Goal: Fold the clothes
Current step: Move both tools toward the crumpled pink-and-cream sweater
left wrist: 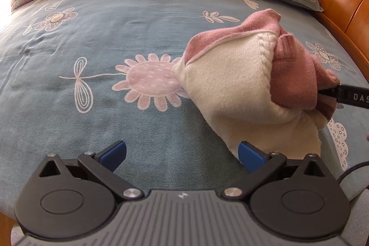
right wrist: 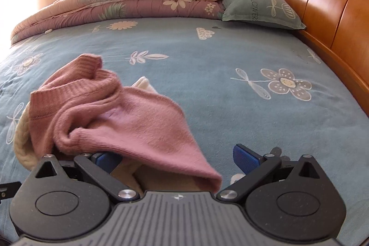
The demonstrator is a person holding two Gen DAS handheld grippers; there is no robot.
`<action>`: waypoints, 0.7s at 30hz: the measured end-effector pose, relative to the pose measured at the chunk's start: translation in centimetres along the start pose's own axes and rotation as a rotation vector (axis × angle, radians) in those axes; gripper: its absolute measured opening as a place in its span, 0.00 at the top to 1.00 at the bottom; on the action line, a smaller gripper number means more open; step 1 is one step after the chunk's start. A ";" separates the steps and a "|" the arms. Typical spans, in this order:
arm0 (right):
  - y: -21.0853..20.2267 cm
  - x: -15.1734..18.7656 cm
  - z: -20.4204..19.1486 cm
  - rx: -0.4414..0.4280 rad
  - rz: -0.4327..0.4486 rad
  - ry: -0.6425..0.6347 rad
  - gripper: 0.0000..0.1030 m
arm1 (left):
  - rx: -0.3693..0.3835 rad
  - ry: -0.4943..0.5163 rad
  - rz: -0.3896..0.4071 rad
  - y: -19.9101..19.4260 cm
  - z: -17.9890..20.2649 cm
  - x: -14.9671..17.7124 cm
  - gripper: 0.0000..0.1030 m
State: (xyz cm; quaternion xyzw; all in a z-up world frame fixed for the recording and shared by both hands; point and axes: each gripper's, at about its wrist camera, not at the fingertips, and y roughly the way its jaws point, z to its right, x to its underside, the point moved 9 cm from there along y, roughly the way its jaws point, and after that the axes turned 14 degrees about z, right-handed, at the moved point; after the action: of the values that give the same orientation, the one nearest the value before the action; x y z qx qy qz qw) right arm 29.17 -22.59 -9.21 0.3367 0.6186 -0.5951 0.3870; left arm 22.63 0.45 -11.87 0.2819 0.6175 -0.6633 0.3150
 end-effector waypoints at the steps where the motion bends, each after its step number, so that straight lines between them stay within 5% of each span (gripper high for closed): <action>1: 0.5 -0.2 0.5 0.000 -0.001 0.009 0.00 | 0.006 0.007 0.000 0.1 0.3 -0.1 0.01; 12: 4.3 -1.6 7.8 0.122 0.009 0.086 0.00 | 0.010 0.038 0.006 0.0 1.4 -0.4 0.01; 21: -1.0 0.9 5.9 -0.013 -0.013 0.027 0.00 | 0.056 0.059 -0.005 0.0 3.4 -0.2 0.01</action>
State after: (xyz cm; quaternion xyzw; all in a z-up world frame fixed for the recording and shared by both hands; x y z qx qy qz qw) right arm 28.27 -28.63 -9.49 0.3383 0.6299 -0.5889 0.3768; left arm 22.85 -2.88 -11.45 0.3086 0.6084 -0.6725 0.2870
